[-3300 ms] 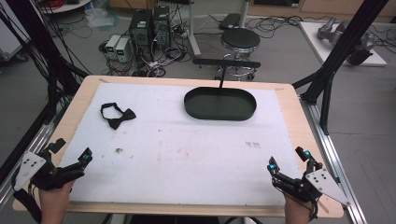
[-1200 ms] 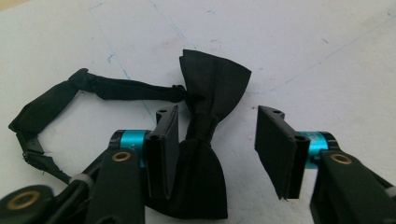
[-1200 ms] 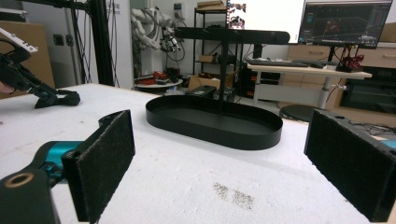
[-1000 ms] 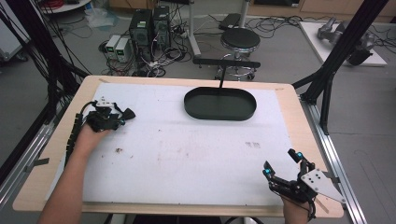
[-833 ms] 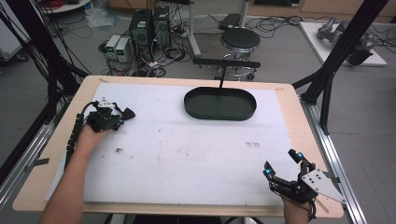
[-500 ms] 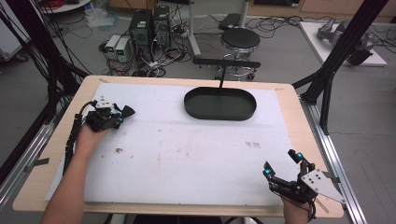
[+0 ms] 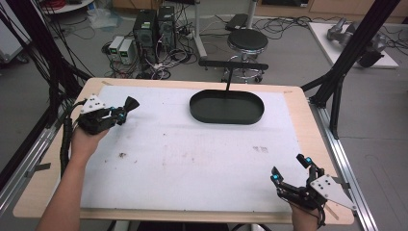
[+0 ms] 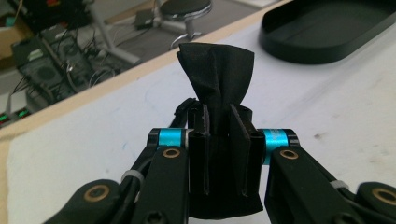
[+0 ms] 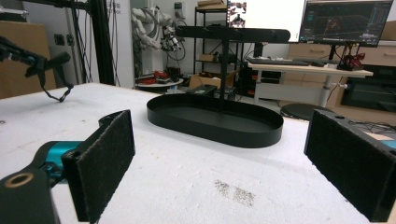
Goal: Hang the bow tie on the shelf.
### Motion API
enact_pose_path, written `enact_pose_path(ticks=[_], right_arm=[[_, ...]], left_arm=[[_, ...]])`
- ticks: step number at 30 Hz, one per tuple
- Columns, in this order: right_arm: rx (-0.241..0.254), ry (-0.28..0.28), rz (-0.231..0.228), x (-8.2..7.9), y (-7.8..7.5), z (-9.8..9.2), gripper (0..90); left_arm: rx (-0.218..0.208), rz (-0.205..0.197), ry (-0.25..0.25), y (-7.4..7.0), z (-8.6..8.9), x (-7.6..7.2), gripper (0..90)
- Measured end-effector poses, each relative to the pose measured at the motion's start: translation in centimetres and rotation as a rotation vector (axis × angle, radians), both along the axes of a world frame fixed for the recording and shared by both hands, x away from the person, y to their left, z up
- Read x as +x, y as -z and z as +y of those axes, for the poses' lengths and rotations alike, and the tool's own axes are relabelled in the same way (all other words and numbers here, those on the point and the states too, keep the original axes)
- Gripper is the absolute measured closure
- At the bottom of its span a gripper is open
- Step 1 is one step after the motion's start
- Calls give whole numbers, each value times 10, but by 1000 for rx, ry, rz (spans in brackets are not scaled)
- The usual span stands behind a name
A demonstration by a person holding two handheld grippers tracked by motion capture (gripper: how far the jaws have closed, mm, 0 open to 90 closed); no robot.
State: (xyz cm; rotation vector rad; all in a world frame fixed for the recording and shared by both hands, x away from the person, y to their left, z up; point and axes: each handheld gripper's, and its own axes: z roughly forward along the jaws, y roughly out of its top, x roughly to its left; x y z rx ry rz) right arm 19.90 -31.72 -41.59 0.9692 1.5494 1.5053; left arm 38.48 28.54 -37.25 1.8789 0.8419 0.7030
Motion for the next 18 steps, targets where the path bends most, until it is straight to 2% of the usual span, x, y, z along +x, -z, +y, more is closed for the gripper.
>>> enact_pose_path(ticks=[3,4,5,7,8,10,16,17,18], right_arm=[[-1,-2,-1,0,0,1,77],[-2,-3,-1,0,0,1,77],[-4,-3,-1,1,1,1,77],[-2,-4,1,1,1,1,77],[-1,-4,2,0,1,1,77],[0,-3,-1,0,0,1,77],[1,-7,-5,0,0,1,77],[0,-8,0,0,0,1,77],[0,-8,0,0,0,1,77]], left_arm=[[-26,-26,40,-10,-5,-6,778],[-45,-49,72,-17,-10,-10,778],[-45,-49,72,-17,-10,-10,779],[-61,-73,102,-27,-18,-14,779],[-80,-99,136,-36,-27,-16,780],[-86,-110,151,-41,-32,-18,780],[-135,-165,266,-71,-66,-20,780],[-149,-177,299,-80,-78,-19,780],[-149,-177,299,-80,-78,-19,781]])
